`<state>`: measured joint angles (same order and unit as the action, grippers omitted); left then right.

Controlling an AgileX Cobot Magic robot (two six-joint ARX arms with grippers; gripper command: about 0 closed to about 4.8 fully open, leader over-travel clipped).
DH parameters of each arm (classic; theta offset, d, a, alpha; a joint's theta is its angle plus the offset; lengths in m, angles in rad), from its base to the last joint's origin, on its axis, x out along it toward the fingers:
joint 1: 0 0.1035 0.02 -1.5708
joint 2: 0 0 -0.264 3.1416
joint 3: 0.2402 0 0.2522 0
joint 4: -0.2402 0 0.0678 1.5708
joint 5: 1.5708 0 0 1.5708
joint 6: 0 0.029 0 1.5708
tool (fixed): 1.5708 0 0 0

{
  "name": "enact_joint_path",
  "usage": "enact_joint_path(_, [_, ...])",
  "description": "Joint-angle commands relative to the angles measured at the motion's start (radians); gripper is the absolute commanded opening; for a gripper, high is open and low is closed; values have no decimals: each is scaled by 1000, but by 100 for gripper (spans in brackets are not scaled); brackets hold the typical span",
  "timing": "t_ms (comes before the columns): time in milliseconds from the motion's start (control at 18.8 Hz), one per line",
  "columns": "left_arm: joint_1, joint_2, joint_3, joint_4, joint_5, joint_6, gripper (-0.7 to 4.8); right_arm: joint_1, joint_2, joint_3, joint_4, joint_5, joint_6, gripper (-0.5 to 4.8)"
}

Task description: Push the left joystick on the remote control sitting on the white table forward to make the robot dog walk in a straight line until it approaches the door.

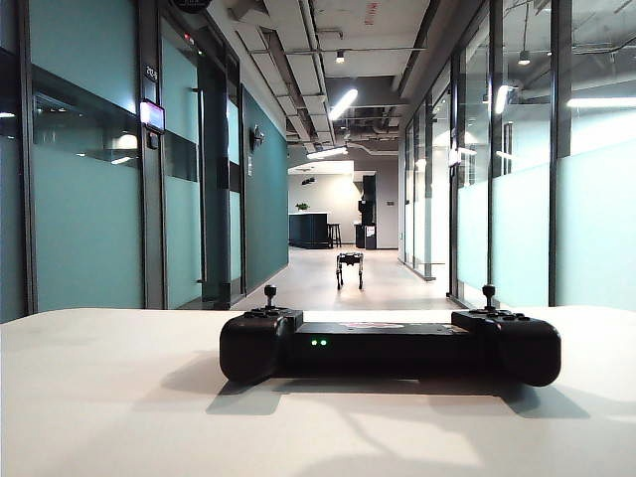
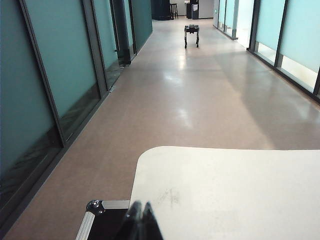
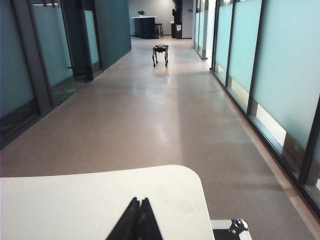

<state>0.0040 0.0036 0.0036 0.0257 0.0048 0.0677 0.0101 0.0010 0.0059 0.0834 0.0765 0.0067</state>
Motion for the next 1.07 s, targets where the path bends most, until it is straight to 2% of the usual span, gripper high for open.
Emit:
enact_joint_path(53, [0,0,3,13,-1,4,-5,-1,-3,-5,-11,3,-3,-5])
enact_joint_path(1066, [0,0,3,13,-1,4,-5,0,-3,-5,-35,3,-3,-5])
